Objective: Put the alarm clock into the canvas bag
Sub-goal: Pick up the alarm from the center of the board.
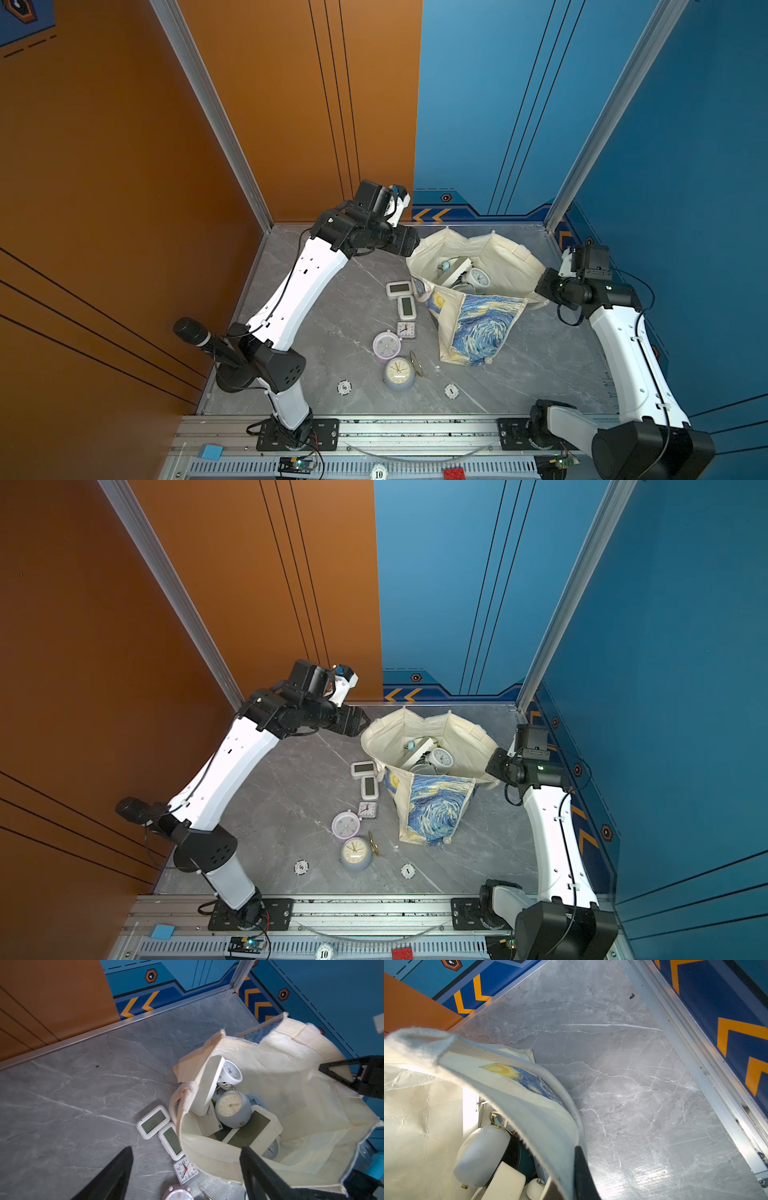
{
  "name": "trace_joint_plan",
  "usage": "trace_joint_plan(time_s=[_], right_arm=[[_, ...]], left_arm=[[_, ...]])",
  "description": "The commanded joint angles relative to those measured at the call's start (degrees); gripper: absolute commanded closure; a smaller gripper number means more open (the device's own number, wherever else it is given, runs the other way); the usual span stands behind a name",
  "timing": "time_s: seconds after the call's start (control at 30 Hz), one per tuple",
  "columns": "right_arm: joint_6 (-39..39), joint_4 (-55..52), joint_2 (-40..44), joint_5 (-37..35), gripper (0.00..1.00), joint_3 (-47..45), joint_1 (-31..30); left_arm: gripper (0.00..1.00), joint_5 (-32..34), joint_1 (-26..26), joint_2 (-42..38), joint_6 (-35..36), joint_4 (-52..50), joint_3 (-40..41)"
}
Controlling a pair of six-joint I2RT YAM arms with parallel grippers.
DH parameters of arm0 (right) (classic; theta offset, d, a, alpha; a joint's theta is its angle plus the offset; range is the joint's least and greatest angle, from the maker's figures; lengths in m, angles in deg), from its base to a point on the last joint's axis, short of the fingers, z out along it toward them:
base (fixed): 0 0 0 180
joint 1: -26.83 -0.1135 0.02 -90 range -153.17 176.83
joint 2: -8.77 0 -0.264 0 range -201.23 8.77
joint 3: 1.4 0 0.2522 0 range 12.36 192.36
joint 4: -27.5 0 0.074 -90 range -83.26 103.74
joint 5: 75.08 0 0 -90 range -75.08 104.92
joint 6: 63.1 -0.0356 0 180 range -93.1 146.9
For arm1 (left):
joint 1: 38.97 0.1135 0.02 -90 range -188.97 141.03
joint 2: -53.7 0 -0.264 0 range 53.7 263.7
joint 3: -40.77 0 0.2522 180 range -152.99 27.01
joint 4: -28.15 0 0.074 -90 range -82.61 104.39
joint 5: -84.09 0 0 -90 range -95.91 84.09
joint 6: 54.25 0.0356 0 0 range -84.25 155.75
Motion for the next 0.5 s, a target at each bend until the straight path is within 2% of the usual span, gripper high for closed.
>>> trace_joint_plan(time_s=[0.0, 0.23, 0.47], right_arm=[[0.3, 0.7, 0.8, -0.6, 0.91, -0.6, 0.4], [0.2, 0.8, 0.6, -0.4, 0.91, -0.2, 0.2], [0.2, 0.6, 0.7, -0.3, 0.91, -0.3, 0.1]], left_arm=[[0.19, 1.5, 3.2, -4.3, -4.0, 5.7, 7.2], [0.20, 0.9, 8.4, -8.4, -8.3, 9.6, 21.5], [0.18, 2.7, 10.0, -6.1, -10.8, 10.3, 29.7]])
